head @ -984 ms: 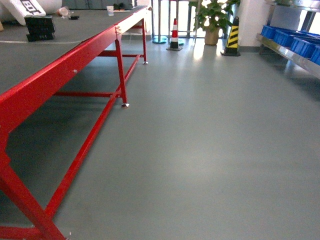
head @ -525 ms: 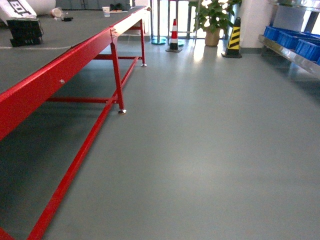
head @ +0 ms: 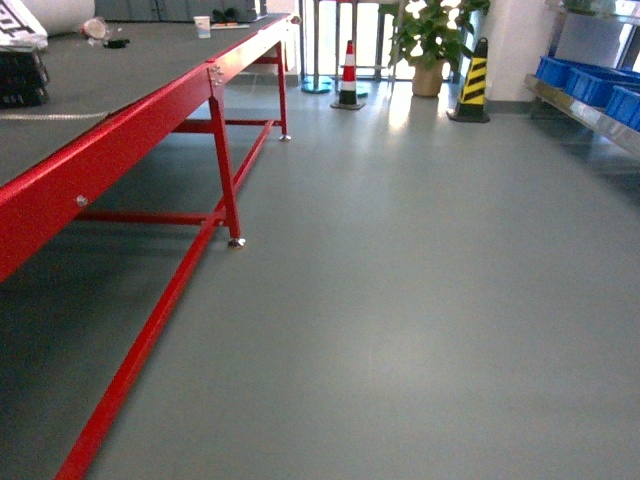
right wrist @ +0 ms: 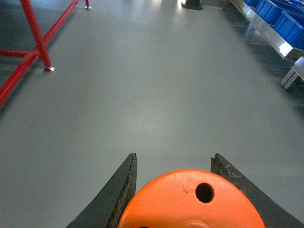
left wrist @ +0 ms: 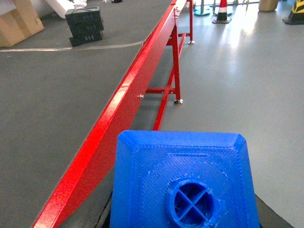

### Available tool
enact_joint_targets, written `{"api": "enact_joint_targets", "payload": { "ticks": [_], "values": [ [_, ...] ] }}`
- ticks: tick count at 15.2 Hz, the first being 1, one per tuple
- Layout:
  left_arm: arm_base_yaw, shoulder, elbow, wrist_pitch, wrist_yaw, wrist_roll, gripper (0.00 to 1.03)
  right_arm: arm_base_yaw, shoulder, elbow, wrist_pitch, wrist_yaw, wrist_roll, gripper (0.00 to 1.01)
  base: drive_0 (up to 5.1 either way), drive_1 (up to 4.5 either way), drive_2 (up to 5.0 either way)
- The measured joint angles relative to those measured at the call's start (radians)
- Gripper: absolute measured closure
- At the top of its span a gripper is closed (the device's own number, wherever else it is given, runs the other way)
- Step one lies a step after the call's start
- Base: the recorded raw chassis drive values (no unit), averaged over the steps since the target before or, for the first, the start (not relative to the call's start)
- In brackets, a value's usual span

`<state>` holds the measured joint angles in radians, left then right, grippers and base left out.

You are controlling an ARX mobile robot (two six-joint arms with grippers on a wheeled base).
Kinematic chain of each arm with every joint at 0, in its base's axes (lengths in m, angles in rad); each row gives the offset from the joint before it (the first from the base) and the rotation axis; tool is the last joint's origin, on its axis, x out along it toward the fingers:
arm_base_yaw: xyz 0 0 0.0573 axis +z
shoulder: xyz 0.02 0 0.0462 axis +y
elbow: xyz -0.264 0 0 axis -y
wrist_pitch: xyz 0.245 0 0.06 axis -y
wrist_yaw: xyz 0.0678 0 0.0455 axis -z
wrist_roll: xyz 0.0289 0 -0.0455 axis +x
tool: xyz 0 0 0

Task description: Sort blue parts and orange caps into right shelf containers

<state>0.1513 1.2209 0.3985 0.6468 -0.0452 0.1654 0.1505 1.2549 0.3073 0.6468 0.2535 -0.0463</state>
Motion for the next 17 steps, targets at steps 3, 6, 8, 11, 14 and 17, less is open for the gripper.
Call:
{"api": "enact_joint_targets", "payload": {
  "ticks": [3,6,8,11,14,17],
  "values": [
    [0.0,0.001,0.0,0.004,0.0,0.0,0.58,0.0,-0.001,0.0,0.005,0.0,0.0,0.59,0.0,4.12,-4.2],
    [0.0,0.001,0.0,0.0,0.0,0.0,0.58,0.0,0.0,0.0,0.0,0.0,0.0,0.59,-0.1,4.09,-4.2],
    [0.0,0.001,0.0,0.005,0.0,0.0,0.58,0.0,0.0,0.0,0.0,0.0,0.0,0.59,-0.1,4.09,-4.2],
    [0.0,0.002,0.0,0.0,0.0,0.0,0.58,0.0,0.001,0.0,0.0,0.0,0.0,0.59,-0.1,4.09,-4.2],
    [0.0,0.001,0.0,-0.003,0.0,0.0,0.58,0.0,0.0,0.0,-0.002,-0.003,0.0,0.59,-0.1,4.09,-4.2],
    [0.0,0.001,0.0,0.004,0.0,0.0,0.58,0.0,0.0,0.0,0.001,-0.003,0.0,0.59,-0.1,4.09,-4.2]
  ]
}}
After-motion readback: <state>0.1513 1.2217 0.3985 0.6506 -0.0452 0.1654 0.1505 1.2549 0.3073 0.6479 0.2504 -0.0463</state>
